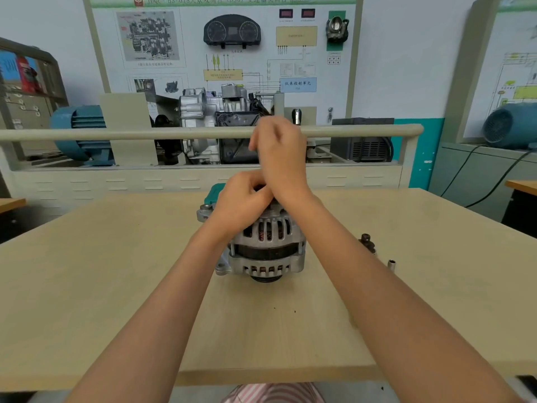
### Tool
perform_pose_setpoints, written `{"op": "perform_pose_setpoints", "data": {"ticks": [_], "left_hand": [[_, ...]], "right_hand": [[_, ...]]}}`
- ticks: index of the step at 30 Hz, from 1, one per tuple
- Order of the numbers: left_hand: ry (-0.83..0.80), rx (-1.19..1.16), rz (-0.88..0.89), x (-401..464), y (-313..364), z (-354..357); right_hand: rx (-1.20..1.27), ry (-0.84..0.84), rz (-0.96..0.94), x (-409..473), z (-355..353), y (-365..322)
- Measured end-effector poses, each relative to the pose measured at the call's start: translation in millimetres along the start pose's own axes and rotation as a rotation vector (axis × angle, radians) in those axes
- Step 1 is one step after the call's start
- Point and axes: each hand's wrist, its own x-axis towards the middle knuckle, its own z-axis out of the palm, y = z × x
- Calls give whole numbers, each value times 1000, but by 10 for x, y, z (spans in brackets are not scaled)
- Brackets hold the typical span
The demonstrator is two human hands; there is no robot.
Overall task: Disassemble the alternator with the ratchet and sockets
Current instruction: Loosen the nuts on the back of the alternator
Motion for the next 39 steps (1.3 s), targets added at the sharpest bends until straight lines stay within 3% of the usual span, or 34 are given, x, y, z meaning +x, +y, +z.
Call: {"op": "perform_pose_setpoints", "data": {"ticks": [3, 4, 6, 9, 14, 16, 17, 21, 24, 26, 29, 32, 35, 37, 39], "left_hand": [[37, 4, -29, 7, -19, 6], [35, 11, -29, 10, -28, 6], [38, 2, -15, 11, -41, 14], [17, -7, -16, 5, -20, 3], [-63, -16, 9, -5, -36, -27], [-51, -50, 26, -1, -55, -37], [-42, -57, 37, -6, -50, -38], [-6, -61, 50, -5, -65, -48], [49, -47, 40, 12, -88, -55], [55, -27, 46, 18, -94, -54], [30, -59, 14, 1, -85, -53], [-5, -88, 32, -11, -60, -44], [15, -94, 52, -11, -56, -35], [32, -87, 61, -18, -39, -35], [29, -75, 66, -23, -35, -40]], "right_hand": [[-766, 51, -176, -84, 35, 49], [-920, 50, -184, -84, 35, 48], [-960, 36, -202, -74, 28, 23], [-549, 8, -158, 8, 2, 1], [487, -107, 281, 219, -112, 25], [700, -159, 359, 255, -119, 41], [688, -165, 348, 249, -100, 42], [189, -91, 76, 81, -22, 34], [-739, 24, -234, -60, 54, 61], [-950, 72, -234, -82, 88, 29], [-587, 92, -196, -45, 56, -18], [-7, 21, 45, 96, -30, -10], [305, -23, 244, 203, -86, 9], [360, -50, 258, 209, -97, 11], [158, -60, 112, 137, -84, 22]]}}
